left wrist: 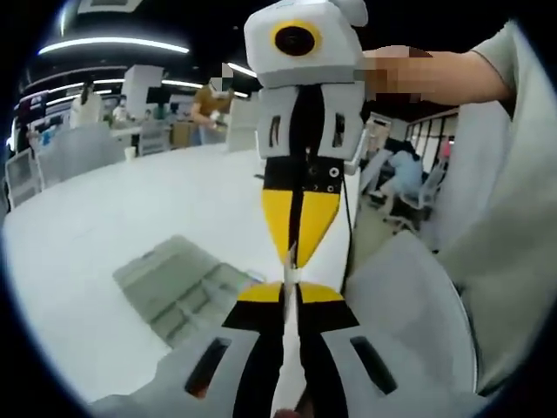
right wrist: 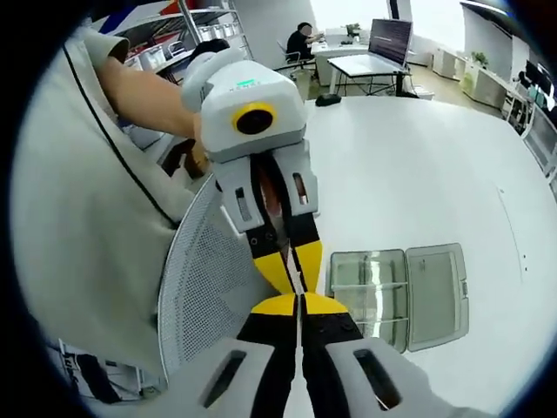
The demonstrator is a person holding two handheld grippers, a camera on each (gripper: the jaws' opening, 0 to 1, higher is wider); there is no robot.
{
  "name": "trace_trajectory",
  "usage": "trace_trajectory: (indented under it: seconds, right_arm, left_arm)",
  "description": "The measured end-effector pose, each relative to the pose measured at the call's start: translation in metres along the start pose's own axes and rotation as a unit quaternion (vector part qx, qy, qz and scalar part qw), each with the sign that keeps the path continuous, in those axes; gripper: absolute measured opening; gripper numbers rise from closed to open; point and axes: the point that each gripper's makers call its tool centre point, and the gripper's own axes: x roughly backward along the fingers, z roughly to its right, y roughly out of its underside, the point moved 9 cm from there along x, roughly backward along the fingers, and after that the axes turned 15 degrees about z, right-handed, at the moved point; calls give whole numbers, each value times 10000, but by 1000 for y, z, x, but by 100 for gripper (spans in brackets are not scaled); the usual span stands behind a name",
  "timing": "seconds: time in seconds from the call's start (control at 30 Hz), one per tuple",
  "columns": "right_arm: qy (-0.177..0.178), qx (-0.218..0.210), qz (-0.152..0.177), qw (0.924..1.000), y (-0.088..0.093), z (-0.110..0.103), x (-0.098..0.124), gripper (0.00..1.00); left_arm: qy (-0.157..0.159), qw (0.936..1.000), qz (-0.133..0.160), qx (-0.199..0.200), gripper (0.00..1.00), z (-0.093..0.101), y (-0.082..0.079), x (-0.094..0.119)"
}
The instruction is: Insert the divider into the dual guide fixture by aligning both edges with the guide slots and pushing it downward to the bottom, including one-sided entry, uneven engagement, binding, and posture correction.
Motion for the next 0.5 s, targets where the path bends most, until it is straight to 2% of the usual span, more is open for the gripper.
trace_trajectory:
  seconds: [0.13,0.2,0.33,0.5]
  right_arm:
    - [102,74,-105,9999,1,5,1,0]
    - [118,105,-174,9997,3,7,1,0]
    - [172,86,-261,9995,7,12,0,0]
    - [289,48,-389,9988,10,17,-1,0]
  left_arm:
    - [-208,9998,-71,36,9,-4,1,2]
    - [-303,9994,-57,-147,12,-6,1,5]
    - [-364,9993,-42,-98,14,-7,0,8]
    - [-449,9989,-81,-81,20,-6,0,11]
